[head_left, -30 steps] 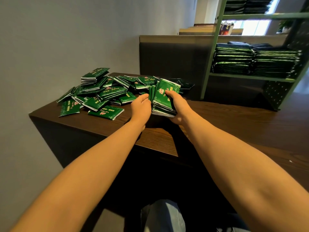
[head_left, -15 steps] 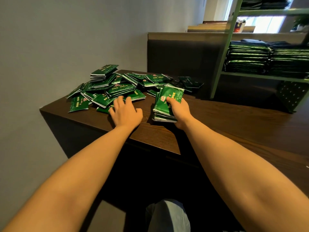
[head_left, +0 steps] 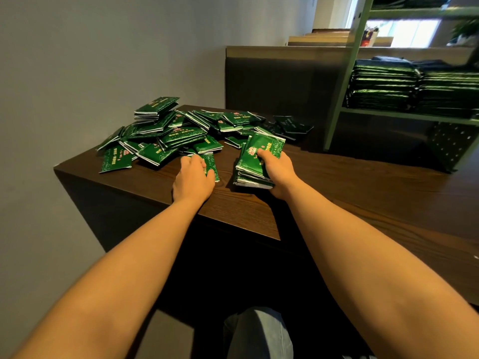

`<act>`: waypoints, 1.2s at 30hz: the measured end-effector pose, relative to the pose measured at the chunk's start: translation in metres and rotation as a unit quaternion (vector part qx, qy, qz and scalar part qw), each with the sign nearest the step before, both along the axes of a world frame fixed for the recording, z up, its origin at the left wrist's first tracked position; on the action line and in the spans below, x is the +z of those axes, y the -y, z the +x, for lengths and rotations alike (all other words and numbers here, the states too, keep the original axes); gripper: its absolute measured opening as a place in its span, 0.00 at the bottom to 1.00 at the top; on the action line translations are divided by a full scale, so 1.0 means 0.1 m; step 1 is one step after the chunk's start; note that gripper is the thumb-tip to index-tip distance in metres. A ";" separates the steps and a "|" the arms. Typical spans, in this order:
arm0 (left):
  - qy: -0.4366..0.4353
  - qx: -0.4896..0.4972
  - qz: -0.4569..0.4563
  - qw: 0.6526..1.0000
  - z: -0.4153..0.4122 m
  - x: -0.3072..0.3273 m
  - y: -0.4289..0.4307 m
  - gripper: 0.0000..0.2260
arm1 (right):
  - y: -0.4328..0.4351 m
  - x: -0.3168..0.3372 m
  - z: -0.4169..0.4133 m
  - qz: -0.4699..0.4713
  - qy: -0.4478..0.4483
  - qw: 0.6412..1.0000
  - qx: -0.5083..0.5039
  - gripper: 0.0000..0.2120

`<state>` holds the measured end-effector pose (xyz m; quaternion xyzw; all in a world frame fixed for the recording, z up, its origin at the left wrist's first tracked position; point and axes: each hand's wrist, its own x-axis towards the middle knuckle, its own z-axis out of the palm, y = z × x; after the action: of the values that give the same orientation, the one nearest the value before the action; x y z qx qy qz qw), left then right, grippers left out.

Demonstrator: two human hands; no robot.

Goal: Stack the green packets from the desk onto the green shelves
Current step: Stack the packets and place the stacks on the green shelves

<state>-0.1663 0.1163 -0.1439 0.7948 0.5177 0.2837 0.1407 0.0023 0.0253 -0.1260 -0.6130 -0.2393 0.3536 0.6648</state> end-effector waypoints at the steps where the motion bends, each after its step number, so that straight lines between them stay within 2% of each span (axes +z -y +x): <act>1: -0.032 0.020 0.001 0.999 0.00 -0.02 -0.01 0.17 | 0.00 0.00 -0.02 -0.004 0.019 1.000 0.000 0.06; 3: -0.097 0.065 -0.024 0.993 0.00 -0.04 -0.05 0.30 | -0.02 -0.02 -0.03 -0.008 0.045 0.999 -0.001 0.11; 4: -0.113 0.075 -0.044 0.990 0.01 -0.04 -0.06 0.34 | -0.03 -0.03 -0.04 -0.005 0.054 0.999 -0.003 0.13; 7: -0.105 0.045 -0.034 0.993 0.01 -0.04 -0.09 0.31 | -0.05 -0.05 -0.03 0.001 0.059 0.998 -0.009 0.18; 10: -0.007 0.006 -0.025 1.000 -0.02 -0.01 -0.06 0.25 | -0.05 -0.06 -0.04 0.004 0.052 0.999 -0.012 0.24; 14: 0.137 -0.006 -0.029 0.990 -0.07 0.05 -0.03 0.17 | -0.02 -0.06 -0.07 0.018 0.080 0.996 -0.015 0.36; 16: 0.232 0.008 -0.057 0.971 -0.09 0.09 -0.02 0.15 | 0.00 -0.04 -0.09 0.030 0.096 0.995 -0.013 0.38; 18: 0.343 0.020 -0.104 0.933 -0.07 0.18 0.01 0.13 | 0.04 0.00 -0.12 0.037 0.101 0.994 -0.006 0.39; 21: 0.423 0.016 -0.125 0.897 0.02 0.34 0.07 0.12 | 0.06 0.03 -0.15 0.026 0.120 0.992 -0.006 0.40; 24: 0.429 -0.025 -0.115 0.895 0.15 0.48 0.19 0.11 | 0.03 0.03 -0.15 0.025 0.116 0.993 -0.011 0.36; 27: 0.397 -0.062 -0.088 0.912 0.28 0.50 0.31 0.12 | -0.02 0.02 -0.13 0.034 0.087 0.996 -0.002 0.30; 31: 0.376 -0.091 -0.082 0.918 0.45 0.38 0.43 0.13 | -0.01 0.09 -0.14 0.024 0.056 0.998 0.022 0.35; 35: 0.387 -0.117 -0.113 0.907 0.62 0.29 0.52 0.12 | 0.01 0.06 -0.11 0.026 0.039 0.998 0.049 0.43; 36: 0.391 -0.116 -0.124 0.905 0.66 0.28 0.52 0.12 | -0.03 0.00 -0.05 0.021 0.043 0.998 0.042 0.41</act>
<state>-0.1007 0.0647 -0.1159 0.6505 0.3563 0.4873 0.4610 -0.0024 0.0287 -0.1259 -0.6028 -0.3002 0.3496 0.6514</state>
